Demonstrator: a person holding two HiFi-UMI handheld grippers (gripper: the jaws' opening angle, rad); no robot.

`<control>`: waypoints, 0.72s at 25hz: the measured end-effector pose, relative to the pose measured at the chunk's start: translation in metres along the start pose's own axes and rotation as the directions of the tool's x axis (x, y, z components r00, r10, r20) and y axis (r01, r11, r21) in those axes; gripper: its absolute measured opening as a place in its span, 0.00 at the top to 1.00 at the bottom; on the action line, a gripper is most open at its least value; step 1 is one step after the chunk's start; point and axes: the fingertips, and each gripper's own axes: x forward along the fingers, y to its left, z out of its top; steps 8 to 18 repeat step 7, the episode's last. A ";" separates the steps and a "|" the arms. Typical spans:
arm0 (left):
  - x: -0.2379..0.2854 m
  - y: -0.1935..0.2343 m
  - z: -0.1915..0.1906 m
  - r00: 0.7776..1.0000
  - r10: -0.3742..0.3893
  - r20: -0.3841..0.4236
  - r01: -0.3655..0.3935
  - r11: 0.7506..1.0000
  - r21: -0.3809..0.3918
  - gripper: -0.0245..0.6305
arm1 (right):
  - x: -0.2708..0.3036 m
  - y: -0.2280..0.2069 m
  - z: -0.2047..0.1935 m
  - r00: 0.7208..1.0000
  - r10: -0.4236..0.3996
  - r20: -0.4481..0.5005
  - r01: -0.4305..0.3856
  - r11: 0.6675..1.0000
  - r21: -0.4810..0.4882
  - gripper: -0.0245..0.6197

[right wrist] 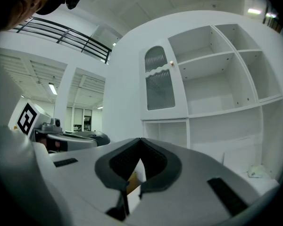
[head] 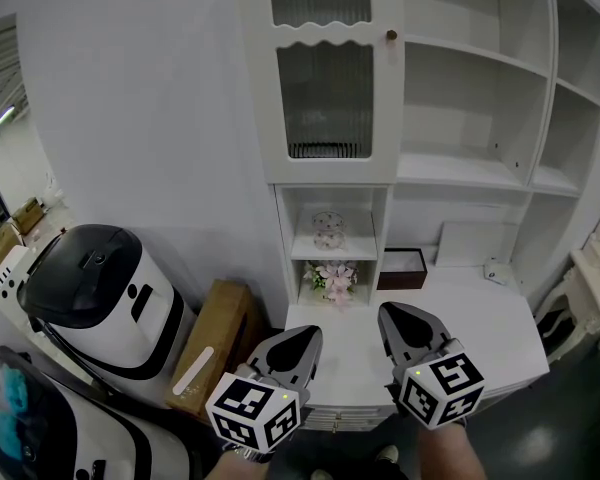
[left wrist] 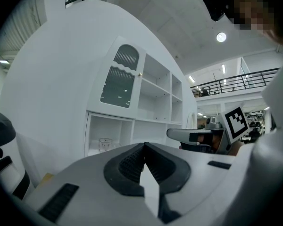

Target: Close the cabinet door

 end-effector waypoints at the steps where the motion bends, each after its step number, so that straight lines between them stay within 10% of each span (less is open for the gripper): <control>1: 0.000 -0.001 0.000 1.000 0.000 0.000 0.000 1.000 0.001 0.96 | -0.001 0.000 0.000 1.000 0.000 0.001 0.000 1.000 0.000 0.95; 18: -0.001 -0.007 0.000 1.000 0.000 0.000 0.000 1.000 0.004 0.96 | -0.006 -0.001 0.000 1.000 0.004 0.002 -0.004 1.000 0.003 0.95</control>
